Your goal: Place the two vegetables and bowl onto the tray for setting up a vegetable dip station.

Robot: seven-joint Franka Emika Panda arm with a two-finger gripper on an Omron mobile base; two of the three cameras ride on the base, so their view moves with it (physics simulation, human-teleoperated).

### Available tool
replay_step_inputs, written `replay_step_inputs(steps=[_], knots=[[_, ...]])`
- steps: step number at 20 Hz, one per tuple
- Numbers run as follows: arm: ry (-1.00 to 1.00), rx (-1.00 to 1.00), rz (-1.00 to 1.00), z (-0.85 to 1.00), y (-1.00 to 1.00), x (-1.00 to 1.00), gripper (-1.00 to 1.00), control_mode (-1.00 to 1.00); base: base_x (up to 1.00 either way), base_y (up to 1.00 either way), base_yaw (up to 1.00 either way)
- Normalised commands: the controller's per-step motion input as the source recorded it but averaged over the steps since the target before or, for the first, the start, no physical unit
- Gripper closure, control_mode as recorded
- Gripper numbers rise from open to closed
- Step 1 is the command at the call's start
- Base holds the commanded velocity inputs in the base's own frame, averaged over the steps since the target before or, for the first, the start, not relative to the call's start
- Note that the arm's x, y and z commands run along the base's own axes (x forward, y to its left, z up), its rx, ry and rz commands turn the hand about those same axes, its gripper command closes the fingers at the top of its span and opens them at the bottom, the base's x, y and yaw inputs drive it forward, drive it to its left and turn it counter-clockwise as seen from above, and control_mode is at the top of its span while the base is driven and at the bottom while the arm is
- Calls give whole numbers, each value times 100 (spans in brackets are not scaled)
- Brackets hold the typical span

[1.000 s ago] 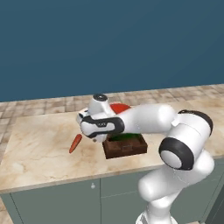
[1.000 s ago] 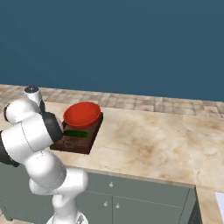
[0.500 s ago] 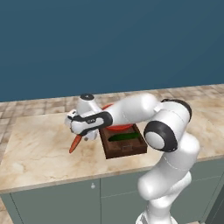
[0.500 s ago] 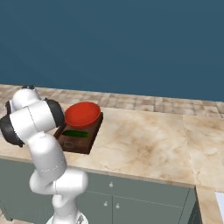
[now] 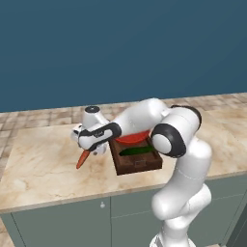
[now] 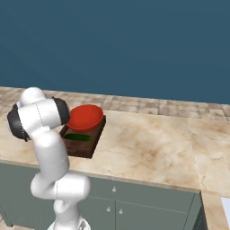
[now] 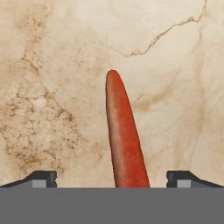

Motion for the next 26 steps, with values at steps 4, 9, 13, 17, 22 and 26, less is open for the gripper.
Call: replay_step_inputs(steps=[4,9,13,17,22,26], knots=[[1,-4,1,-9,6,33,-100,-100,0,0,0],[4,-7,1,-11,17,34,-100,-100,0,0,0],[4,-5,0,-30,12,16,-100,-100,0,0,0],[8,-3,0,-36,1,-1,-100,-100,0,0,0],[5,-2,0,-36,0,-9,-100,-100,0,0,0],[0,2,0,-28,4,-18,-100,-100,0,0,0]])
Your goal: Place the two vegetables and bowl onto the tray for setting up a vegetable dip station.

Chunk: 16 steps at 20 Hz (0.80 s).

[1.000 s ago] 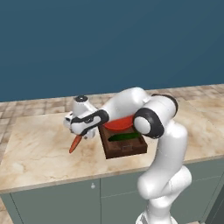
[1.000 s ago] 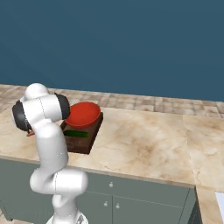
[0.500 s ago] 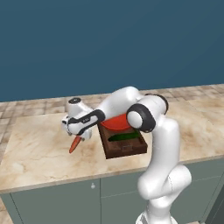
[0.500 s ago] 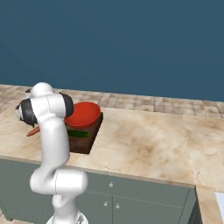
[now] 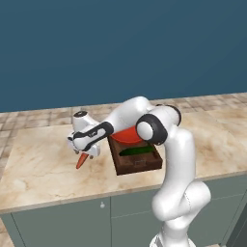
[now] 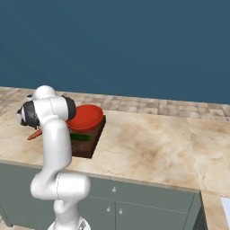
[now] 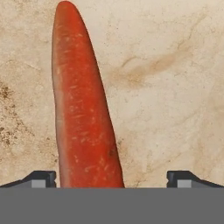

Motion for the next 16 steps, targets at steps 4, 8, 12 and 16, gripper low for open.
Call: replay_step_inputs(steps=[4,8,12,16], knots=[[-1,0,1,-15,21,-4,100,-100,0,0,0],[0,0,-1,0,16,3,100,-100,0,0,0],[-4,0,-7,0,0,-7,100,-100,0,0,0],[-10,0,-17,14,-7,-34,100,-100,0,0,0]])
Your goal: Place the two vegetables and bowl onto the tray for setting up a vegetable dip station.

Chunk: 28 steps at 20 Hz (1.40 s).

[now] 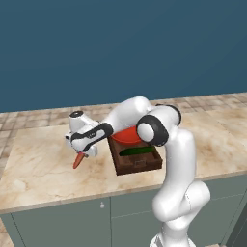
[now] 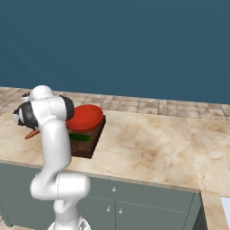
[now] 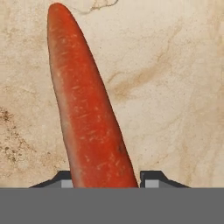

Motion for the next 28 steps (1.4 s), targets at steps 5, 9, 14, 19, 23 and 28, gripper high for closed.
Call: replay_step_inputs(steps=[5,9,14,19,23,28], knots=[[-11,8,-19,37,-14,-49,100,-100,0,0,0],[-4,-1,-24,37,-37,-28,100,-100,0,0,0],[0,0,-25,57,-45,-23,100,-100,0,0,0],[0,2,-24,45,-40,-34,100,-100,0,0,0],[-1,1,-19,14,-60,-30,100,-100,0,0,0],[-6,0,-21,-3,-42,-44,100,-100,0,0,0]])
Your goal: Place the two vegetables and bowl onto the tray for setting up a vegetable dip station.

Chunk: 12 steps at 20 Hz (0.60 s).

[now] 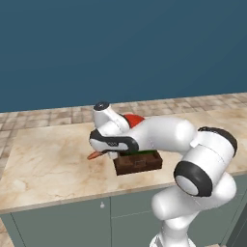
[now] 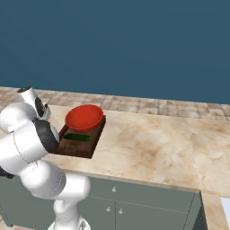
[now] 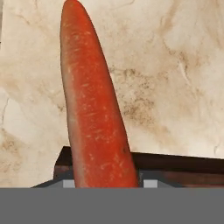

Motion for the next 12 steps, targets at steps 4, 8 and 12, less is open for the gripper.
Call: replay_step_inputs(steps=[4,8,12], knots=[[-5,0,-21,-4,-52,-33,100,-100,0,0,0],[0,0,-16,6,-73,-6,100,-100,0,0,0],[-4,1,-10,-6,-71,-14,100,-100,0,0,0]])
